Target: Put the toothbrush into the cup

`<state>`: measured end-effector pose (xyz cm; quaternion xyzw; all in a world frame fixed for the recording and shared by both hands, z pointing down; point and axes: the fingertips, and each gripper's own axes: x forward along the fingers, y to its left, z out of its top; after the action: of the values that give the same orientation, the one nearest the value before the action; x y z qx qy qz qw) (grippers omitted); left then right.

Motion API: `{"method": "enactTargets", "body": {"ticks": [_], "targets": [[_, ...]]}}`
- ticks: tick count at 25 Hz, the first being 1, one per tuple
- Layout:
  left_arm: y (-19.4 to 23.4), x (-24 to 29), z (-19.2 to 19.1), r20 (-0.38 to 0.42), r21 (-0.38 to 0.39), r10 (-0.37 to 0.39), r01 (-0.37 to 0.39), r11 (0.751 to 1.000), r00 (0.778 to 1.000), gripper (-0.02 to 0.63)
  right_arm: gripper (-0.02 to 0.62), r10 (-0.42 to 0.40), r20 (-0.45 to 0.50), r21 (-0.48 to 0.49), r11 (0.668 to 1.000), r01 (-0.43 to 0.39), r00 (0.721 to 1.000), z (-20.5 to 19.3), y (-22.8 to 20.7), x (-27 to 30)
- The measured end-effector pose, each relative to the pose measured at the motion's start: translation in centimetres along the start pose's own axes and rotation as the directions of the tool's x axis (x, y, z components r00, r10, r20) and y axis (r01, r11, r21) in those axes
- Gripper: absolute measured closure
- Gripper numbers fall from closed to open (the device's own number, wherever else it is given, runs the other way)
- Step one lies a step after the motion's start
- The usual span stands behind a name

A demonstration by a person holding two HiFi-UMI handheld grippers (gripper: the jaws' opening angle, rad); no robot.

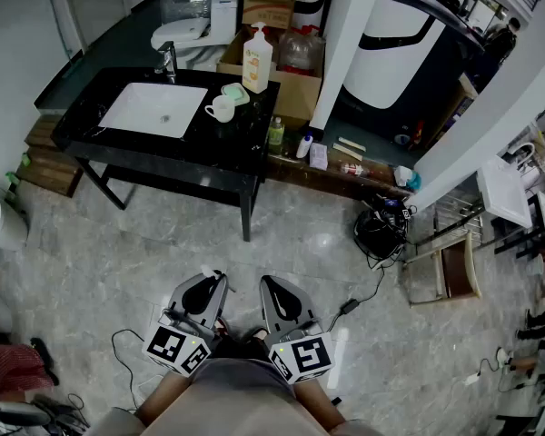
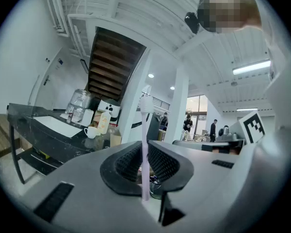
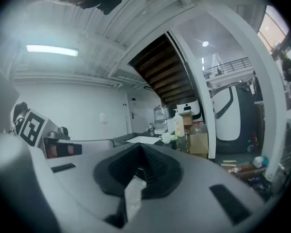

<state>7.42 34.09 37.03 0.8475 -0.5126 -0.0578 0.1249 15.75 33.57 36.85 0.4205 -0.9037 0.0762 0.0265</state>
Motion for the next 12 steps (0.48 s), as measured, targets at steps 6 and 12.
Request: {"method": "enactTargets", "body": {"ticks": [6,12], "targets": [[2.5,-1.0,1.8,0.012,0.005,-0.013,0.013,1.0,1.0,0.561,0.59,0.009,0.008,-0.002,1.0,-0.009,1.0,1.0,2.4,2.1],[4.2,-0.7,2.4,0.038,-0.02,-0.024,0.024,0.999,0.999,0.561,0.589,0.023,-0.014,-0.016,1.0,-0.023,1.0,0.8,3.2,4.2]]}}
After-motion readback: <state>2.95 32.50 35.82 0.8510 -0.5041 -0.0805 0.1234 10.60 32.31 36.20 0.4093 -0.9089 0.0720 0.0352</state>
